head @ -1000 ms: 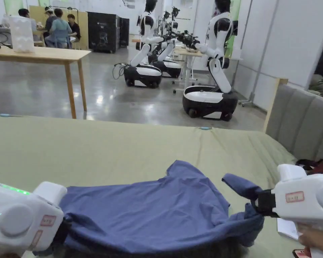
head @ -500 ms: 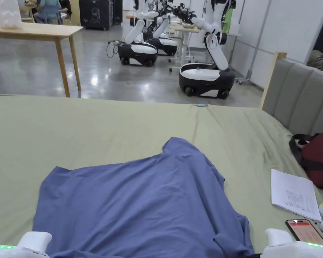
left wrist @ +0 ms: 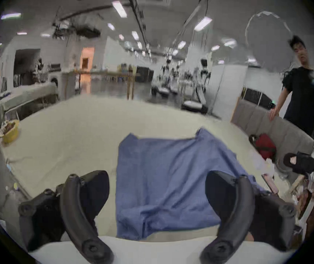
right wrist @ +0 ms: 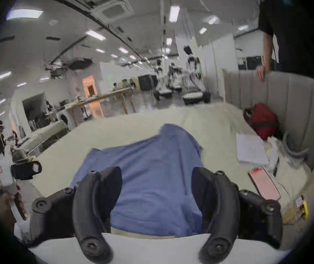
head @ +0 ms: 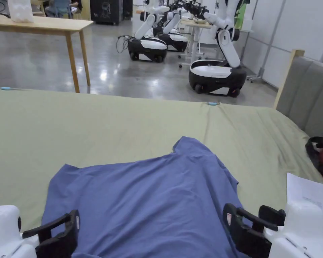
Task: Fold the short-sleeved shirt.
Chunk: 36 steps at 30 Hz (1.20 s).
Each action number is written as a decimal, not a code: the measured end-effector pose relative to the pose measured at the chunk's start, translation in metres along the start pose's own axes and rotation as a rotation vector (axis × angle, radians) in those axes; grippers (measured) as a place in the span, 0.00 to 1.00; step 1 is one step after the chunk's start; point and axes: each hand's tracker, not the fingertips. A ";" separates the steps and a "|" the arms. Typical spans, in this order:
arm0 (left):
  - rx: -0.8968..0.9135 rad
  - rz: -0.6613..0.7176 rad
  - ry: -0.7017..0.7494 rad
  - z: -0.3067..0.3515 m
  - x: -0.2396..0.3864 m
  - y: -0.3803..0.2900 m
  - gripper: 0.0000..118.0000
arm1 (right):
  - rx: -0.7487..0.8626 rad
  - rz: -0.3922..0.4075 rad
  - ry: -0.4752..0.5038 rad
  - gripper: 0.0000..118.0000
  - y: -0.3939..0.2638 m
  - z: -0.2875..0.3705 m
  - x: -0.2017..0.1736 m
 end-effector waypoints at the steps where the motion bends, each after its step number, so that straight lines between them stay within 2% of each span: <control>1: -0.007 -0.022 -0.002 -0.002 0.006 -0.002 0.69 | -0.010 0.011 -0.006 0.45 -0.004 -0.001 -0.007; 2: -0.011 -0.052 0.001 -0.004 0.012 -0.004 0.46 | -0.020 0.032 -0.014 0.19 -0.008 -0.003 -0.014; 3: -0.021 -0.095 0.006 -0.009 0.015 -0.009 0.24 | -0.030 0.059 -0.025 0.06 -0.014 -0.006 -0.020; 4: -0.042 -0.125 0.015 -0.014 0.017 -0.014 0.09 | -0.035 0.078 -0.042 0.05 -0.020 -0.008 -0.023; 5: -0.055 -0.137 0.023 -0.017 0.020 -0.017 0.08 | -0.046 0.082 -0.033 0.01 -0.024 -0.009 -0.025; 9: -0.114 -0.124 -0.022 -0.028 0.020 -0.028 0.05 | -0.091 0.025 -0.022 0.00 -0.035 -0.014 -0.020; 14: -0.164 -0.131 -0.021 -0.036 0.016 -0.036 0.00 | -0.106 0.006 -0.057 0.00 -0.037 -0.015 -0.007; 23: -0.208 -0.136 -0.014 -0.047 0.009 -0.036 0.00 | -0.112 -0.022 -0.084 0.00 -0.037 -0.016 0.013; 36: -0.327 -0.133 0.042 -0.048 -0.029 -0.045 0.00 | -0.190 -0.052 -0.159 0.01 -0.044 -0.010 0.067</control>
